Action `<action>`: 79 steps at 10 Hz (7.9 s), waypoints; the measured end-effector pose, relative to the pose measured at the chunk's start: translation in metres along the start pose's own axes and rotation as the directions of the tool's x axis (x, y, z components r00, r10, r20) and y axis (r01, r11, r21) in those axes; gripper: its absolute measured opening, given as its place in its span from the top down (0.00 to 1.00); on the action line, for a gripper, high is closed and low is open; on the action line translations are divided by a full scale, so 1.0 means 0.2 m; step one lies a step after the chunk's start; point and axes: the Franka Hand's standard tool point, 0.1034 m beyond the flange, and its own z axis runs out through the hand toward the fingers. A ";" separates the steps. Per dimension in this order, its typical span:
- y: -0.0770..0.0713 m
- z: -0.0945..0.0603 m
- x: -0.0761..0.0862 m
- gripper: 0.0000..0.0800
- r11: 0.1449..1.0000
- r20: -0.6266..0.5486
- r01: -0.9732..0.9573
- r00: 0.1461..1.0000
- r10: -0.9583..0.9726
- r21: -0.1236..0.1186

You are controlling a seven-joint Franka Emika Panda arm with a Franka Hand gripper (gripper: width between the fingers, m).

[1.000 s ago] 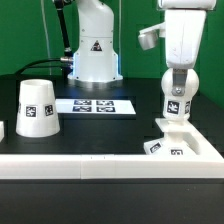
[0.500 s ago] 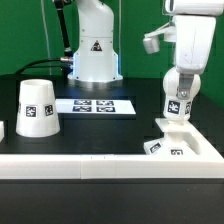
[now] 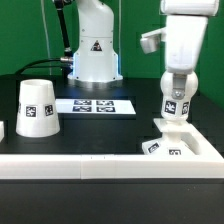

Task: Assemble lamp

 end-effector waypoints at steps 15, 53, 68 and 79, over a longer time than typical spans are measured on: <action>-0.01 0.01 -0.01 0.28 0.316 0.024 -0.948 0.317 0.948 0.038; -0.04 0.01 0.01 0.13 0.736 0.045 -0.671 0.741 0.670 0.093; -0.03 0.02 0.03 0.13 0.991 0.019 0.126 0.992 -0.127 0.052; -0.04 0.02 0.01 0.28 0.821 0.069 -0.569 0.821 0.566 0.038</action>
Offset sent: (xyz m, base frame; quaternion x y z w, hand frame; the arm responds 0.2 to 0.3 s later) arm 0.0017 0.0012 -0.0010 0.0269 -0.0131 0.2112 0.9770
